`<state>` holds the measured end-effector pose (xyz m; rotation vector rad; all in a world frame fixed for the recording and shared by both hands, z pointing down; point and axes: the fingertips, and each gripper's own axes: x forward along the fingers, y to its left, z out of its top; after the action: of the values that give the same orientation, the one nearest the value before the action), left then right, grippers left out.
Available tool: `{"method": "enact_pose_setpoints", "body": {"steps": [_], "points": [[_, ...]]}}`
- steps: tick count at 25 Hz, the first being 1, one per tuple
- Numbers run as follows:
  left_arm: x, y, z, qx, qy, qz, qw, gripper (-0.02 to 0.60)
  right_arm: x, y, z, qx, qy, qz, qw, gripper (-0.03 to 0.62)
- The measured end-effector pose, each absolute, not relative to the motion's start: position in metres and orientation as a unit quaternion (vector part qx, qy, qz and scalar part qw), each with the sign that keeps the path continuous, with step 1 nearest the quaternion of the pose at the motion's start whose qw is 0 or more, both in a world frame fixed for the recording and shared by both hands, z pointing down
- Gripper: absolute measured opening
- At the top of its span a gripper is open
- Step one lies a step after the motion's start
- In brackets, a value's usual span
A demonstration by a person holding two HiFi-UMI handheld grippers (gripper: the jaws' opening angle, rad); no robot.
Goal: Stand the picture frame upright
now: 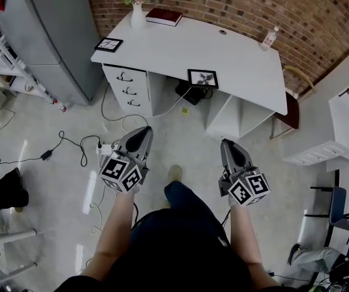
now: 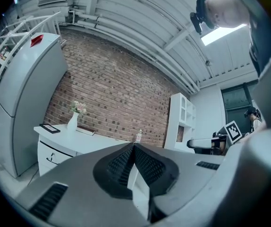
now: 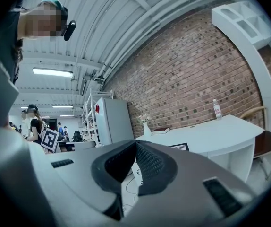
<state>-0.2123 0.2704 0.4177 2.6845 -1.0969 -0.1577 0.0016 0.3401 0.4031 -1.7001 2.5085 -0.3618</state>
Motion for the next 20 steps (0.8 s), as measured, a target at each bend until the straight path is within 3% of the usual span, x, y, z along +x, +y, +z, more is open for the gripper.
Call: {"method": "enact_pose_setpoints", "body": {"steps": [9, 20], "points": [[-0.229, 0.236, 0.418, 0.912, -0.389, -0.052, 0.118, 0.0, -0.02, 0.292, 0.404, -0.529, 0.833, -0.144, 0.08, 0.005], [-0.197, 0.149, 0.44, 0.917, -0.375, -0.013, 0.134, 0.0, -0.004, 0.191, 0.449, -0.529, 0.821, -0.198, 0.077, 0.005]]}}
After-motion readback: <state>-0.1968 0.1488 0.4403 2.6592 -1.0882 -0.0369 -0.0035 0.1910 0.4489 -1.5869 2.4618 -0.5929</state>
